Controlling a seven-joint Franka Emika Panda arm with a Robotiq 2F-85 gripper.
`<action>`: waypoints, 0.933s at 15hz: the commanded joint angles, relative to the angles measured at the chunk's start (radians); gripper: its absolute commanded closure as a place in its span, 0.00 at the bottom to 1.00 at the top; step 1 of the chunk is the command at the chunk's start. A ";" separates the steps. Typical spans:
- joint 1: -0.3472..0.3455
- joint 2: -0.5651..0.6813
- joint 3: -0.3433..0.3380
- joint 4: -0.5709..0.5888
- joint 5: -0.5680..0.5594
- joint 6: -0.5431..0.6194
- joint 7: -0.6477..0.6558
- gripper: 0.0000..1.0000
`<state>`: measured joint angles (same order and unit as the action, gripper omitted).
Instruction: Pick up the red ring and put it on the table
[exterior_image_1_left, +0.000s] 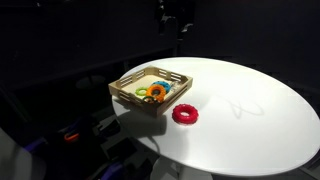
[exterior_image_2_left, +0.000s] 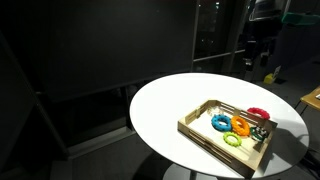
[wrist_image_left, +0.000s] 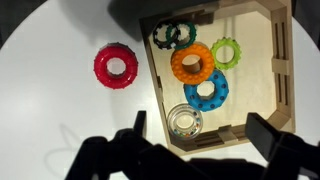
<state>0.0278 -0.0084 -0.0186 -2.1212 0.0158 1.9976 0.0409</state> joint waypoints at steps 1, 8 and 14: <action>-0.006 -0.086 0.013 -0.076 -0.003 0.059 0.041 0.00; -0.008 -0.096 0.018 -0.086 0.001 0.079 0.039 0.00; -0.008 -0.091 0.019 -0.088 0.001 0.080 0.039 0.00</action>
<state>0.0278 -0.0998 -0.0073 -2.2111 0.0155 2.0806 0.0813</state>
